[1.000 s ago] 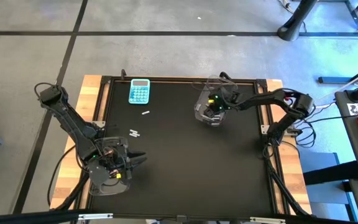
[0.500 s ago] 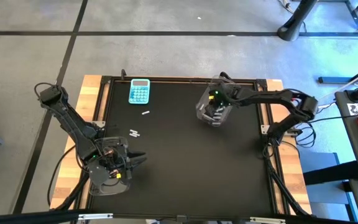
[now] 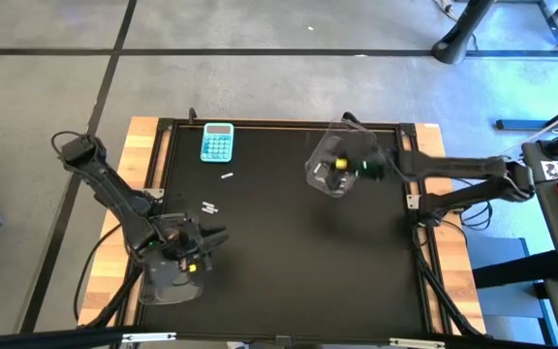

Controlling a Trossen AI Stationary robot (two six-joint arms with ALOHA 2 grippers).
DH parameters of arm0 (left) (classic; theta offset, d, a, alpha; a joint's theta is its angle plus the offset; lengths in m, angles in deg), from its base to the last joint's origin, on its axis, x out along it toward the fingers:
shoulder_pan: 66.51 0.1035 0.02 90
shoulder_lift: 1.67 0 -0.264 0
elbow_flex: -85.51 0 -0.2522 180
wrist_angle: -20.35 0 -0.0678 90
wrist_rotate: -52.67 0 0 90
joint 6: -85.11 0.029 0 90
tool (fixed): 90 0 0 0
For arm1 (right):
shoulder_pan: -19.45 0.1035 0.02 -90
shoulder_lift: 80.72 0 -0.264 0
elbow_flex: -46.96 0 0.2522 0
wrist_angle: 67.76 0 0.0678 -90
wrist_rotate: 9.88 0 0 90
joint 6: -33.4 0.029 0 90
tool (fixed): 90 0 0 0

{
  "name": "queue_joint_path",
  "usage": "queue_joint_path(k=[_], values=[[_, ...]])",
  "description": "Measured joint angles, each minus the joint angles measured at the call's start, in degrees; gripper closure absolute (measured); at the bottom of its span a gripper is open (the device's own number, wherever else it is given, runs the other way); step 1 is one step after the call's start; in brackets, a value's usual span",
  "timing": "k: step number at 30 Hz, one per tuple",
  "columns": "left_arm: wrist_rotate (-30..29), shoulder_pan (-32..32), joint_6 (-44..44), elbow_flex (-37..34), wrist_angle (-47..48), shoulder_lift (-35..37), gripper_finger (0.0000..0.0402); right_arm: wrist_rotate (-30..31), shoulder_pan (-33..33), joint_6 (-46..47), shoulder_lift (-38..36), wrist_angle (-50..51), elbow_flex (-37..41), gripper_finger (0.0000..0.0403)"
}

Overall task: Sort batteries
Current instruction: Put the white battery into the top transparent bin

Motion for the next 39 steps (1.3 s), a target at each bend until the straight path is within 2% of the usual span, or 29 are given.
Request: queue_joint_path(k=[4,6,10,14,18,24,32,39], values=[[-2.0,4.9,-2.0,0.0,0.6,-2.1,0.0302,3.3,14.0,1.5,0.1,-4.3,0.4,0.0242],[1.1,9.0,-1.5,0.0,0.6,-2.4,0.0302,5.2,20.6,1.7,1.4,-8.5,1.5,0.0242],[16.2,20.2,1.9,0.0,0.5,-2.1,0.0302,10.1,31.3,2.7,6.0,-17.5,4.3,0.0243],[32.4,33.6,6.2,0.0,2.3,-2.1,0.0302,15.7,37.8,2.8,11.9,-25.6,5.6,0.0243],[43.4,45.5,8.8,0.0,8.0,-2.1,0.0302,18.1,40.3,2.7,17.1,-31.7,5.7,0.0243],[48.7,57.0,12.5,0.0,18.1,-2.1,0.0301,18.3,40.3,2.7,20.0,-34.9,5.7,0.0243],[53.1,65.7,14.9,0.0,19.6,-2.1,0.0301,18.4,40.3,2.5,20.0,-36.3,5.7,0.0243],[57.6,70.6,18.0,-0.6,18.5,-3.1,0.0301,18.2,40.3,2.5,20.0,-36.2,5.7,0.0243]])
